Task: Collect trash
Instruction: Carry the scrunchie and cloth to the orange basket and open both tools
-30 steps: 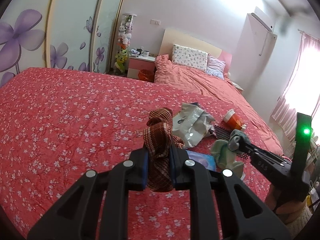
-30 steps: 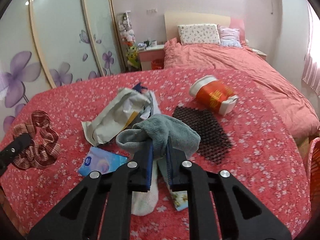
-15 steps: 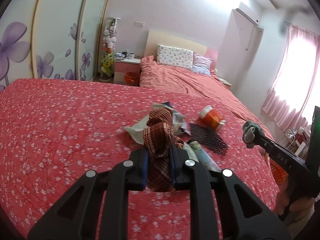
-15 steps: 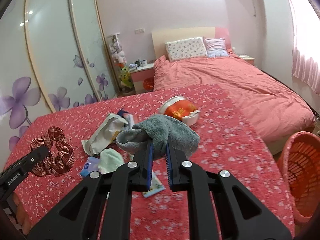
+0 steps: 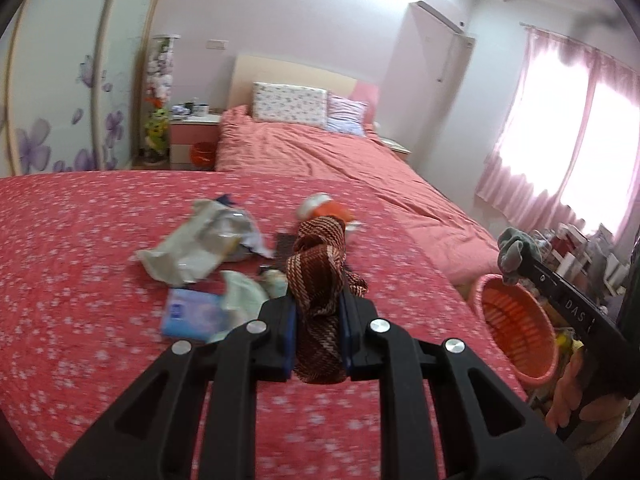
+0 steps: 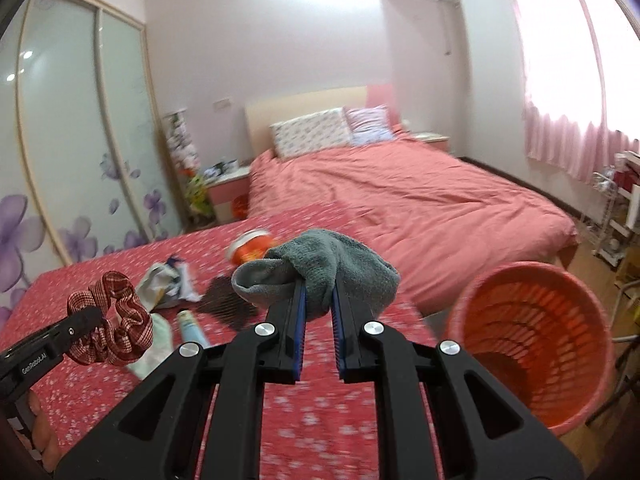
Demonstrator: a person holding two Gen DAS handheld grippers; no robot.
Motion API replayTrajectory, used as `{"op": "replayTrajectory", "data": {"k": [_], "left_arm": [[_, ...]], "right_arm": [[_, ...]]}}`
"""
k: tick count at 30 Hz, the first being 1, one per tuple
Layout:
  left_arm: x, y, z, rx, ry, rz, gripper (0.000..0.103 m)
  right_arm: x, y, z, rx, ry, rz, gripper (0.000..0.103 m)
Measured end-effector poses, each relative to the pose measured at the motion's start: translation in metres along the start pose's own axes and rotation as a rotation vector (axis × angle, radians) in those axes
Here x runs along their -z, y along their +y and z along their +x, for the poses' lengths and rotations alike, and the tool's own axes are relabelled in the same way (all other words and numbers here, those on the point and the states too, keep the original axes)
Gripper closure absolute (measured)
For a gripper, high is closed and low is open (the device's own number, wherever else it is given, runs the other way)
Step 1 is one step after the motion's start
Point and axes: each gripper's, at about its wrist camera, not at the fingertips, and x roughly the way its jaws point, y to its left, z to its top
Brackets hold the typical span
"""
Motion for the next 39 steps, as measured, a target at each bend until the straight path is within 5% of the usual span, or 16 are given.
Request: {"op": "replayTrajectory", "data": {"k": [21, 39], "left_arm": [[0.012, -0.163, 0.057, 0.284, 0.095, 0.139, 0.085], [0.038, -0.261, 0.113, 0.41, 0.209, 0.23, 0.085]], "right_arm": [[0.018, -0.122, -0.028, 0.229, -0.076, 0.15, 0.091], [0.03, -0.174, -0.021, 0.275, -0.05, 0.257, 0.091]]}}
